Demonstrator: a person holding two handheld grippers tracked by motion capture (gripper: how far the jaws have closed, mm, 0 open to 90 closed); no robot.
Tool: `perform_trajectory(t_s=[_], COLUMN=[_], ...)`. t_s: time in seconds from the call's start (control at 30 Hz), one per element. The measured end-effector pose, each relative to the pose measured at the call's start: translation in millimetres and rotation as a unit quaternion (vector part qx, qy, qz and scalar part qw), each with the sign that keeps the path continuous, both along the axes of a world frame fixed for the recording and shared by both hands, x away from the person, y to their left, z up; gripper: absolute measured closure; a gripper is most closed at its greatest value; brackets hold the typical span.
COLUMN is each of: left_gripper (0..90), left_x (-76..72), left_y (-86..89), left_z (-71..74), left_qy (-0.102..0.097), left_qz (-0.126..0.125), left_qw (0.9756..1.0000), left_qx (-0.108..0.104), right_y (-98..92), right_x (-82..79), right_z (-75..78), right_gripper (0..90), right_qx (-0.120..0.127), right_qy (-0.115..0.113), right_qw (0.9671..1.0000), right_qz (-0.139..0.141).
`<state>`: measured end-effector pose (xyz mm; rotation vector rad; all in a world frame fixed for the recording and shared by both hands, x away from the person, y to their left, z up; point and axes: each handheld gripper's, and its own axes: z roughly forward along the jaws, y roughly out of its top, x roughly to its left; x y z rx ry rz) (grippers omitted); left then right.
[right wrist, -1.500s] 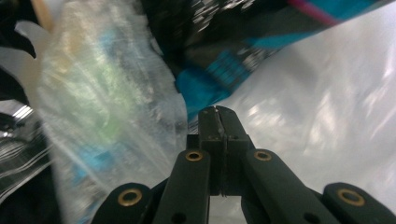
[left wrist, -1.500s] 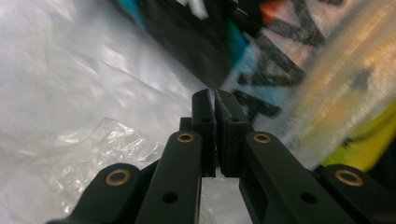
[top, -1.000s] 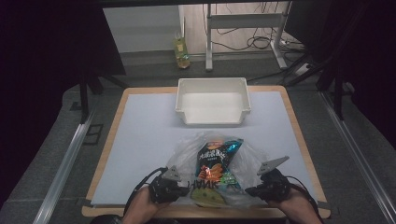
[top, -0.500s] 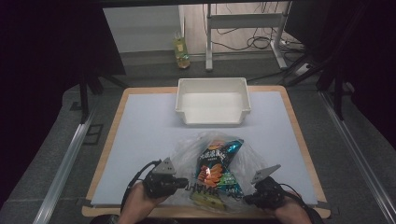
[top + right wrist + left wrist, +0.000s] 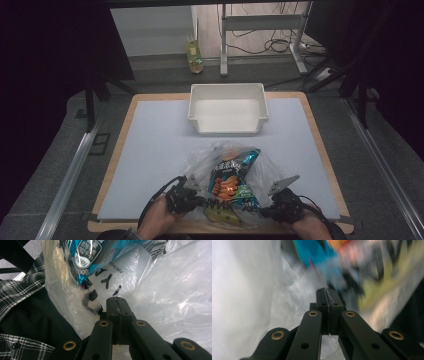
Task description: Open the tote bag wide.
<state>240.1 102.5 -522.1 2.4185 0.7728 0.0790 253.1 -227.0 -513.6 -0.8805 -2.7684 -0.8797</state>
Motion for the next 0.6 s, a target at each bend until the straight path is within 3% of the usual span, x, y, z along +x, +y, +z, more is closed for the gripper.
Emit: perform_trajectory(t_s=[0.07,0.17,0.2,0.27,0.33,0.43,0.5,0.6], left_gripper=[89.3,89.3,89.3,89.3,89.2,89.2,89.2,89.2], left_x=[-9.2,-15.3,-15.6,-12.7,-6.6,10.6,22.8,40.5], left_y=[4.5,8.6,11.2,17.4,20.6,15.1,4.9,-15.6], left_z=[-3.3,-2.8,-1.9,6.1,20.8,38.8,39.1,24.7], left_qy=[-0.006,-0.011,-0.004,0.001,-0.011,-0.031,-0.03,-0.022], left_qz=[0.005,0.008,0.009,0.019,0.035,0.056,0.063,0.064], left_qw=[0.9999,0.9999,0.9999,0.9991,0.9967,0.9933,0.9931,0.9961], left_qx=[-0.011,-0.002,-0.005,-0.039,-0.072,-0.097,-0.095,-0.057], right_y=[0.6,0.9,0.8,0.2,0.7,2.6,2.9,2.8], right_x=[0.5,0.5,0.4,0.0,0.7,1.9,2.1,2.9], right_z=[0.0,0.1,0.2,0.9,1.7,3.0,3.4,3.6], right_gripper=[89.3,89.4,89.3,89.3,89.3,89.3,89.4,89.3], right_qx=[-0.001,-0.002,-0.003,-0.005,-0.008,-0.007,-0.007,-0.008], right_qy=[0.001,0.0,0.0,-0.002,-0.005,-0.009,-0.01,-0.012], right_qw=[1.0,1.0,1.0,1.0,0.9999,0.9999,0.9999,0.9999], right_qz=[-0.004,-0.004,-0.004,-0.007,-0.007,-0.005,-0.005,-0.006])
